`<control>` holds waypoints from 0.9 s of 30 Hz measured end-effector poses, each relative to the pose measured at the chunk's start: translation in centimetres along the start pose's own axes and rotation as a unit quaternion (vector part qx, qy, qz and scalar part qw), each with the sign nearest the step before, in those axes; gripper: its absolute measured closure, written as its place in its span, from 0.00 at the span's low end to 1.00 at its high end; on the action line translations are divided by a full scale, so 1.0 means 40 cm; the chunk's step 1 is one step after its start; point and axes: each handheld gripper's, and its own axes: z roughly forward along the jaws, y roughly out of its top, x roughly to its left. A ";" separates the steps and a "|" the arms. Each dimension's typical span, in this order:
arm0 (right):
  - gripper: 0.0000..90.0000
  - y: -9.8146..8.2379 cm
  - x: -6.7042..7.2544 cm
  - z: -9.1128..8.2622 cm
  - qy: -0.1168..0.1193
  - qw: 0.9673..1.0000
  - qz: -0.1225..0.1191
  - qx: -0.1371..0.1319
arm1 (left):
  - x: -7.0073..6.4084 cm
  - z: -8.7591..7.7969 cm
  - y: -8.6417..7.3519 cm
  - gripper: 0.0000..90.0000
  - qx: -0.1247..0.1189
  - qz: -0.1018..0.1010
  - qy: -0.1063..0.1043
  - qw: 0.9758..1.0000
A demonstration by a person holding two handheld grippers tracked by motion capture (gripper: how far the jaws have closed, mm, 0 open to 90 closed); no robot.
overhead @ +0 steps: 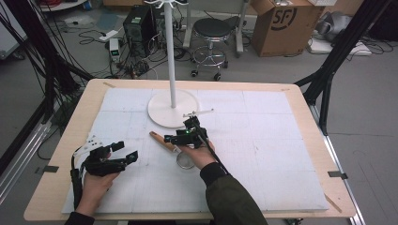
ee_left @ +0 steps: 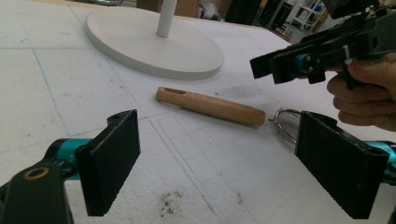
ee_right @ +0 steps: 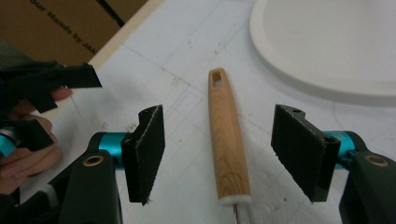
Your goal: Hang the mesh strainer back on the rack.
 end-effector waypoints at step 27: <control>0.58 -0.033 0.002 0.054 -0.018 0.995 -0.016 0.092 | -0.001 0.001 0.003 0.16 -0.001 0.002 -0.003 1.000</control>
